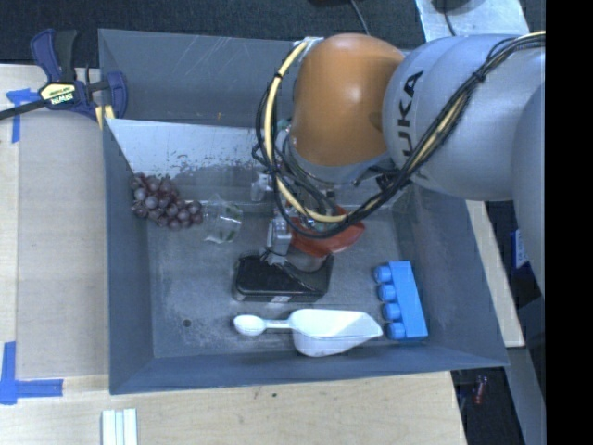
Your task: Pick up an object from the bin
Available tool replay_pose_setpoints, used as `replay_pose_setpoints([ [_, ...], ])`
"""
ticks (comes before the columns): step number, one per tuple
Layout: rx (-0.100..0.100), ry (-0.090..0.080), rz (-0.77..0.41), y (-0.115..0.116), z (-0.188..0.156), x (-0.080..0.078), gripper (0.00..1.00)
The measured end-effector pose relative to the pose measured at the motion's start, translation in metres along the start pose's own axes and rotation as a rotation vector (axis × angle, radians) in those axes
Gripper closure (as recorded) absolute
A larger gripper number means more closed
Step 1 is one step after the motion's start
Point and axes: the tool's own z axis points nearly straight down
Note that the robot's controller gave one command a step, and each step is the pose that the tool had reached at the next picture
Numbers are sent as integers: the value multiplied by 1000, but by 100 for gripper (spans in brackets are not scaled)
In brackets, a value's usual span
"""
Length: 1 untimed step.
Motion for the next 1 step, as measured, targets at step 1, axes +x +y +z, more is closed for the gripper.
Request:
replay_pose_setpoints([
  [1,0,0,0,0,0,0,0],
])
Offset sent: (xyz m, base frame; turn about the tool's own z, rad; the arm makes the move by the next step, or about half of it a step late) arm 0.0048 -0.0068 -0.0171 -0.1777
